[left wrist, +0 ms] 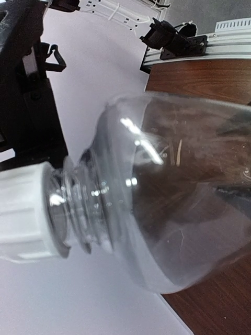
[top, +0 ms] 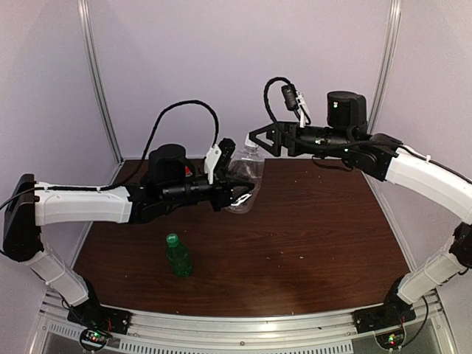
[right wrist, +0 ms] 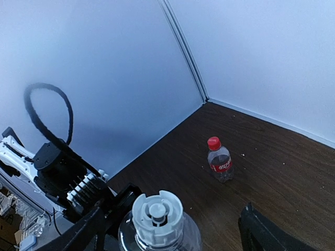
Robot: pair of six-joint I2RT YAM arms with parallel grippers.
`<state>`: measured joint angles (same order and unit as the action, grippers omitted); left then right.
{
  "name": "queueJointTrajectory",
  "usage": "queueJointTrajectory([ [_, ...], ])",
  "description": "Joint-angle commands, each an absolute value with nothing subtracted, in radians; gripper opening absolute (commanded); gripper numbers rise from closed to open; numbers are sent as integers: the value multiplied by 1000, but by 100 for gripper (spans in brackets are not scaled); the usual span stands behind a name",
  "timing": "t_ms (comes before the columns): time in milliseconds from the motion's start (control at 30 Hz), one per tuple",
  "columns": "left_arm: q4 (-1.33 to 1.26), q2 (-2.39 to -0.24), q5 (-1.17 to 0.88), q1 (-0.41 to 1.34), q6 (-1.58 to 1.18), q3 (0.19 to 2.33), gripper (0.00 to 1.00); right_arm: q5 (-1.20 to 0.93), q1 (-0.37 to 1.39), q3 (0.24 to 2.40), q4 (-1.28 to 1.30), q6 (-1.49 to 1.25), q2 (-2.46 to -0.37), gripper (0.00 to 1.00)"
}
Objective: Unscrew the bottle caps
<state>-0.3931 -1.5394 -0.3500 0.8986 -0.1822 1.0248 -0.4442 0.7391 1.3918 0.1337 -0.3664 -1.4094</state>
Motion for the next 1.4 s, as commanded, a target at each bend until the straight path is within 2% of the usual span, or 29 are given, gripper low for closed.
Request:
queueJointTrajectory([
  [0,-425,-1549,-302,900,-189,1058,32,-350,774,1446,165,-378,-1452,84],
  [267,-415,-1550,-296,900,-185,1057,32,-362,788,1464,157,-364,-1486,59],
  [667,-409,-1550,-298,900,-175,1053,32,-397,788,1453,139,-339,-1482,29],
  [867,-441,-1537,-377,900,-156,1037,32,-489,767,1422,103,-284,-1462,15],
  [1067,-494,-1512,-566,900,-128,1006,32,-749,712,1404,83,-156,-1447,12],
  [1367,-567,-1504,-829,900,-145,983,35,-1216,649,1419,123,35,-1481,24],
])
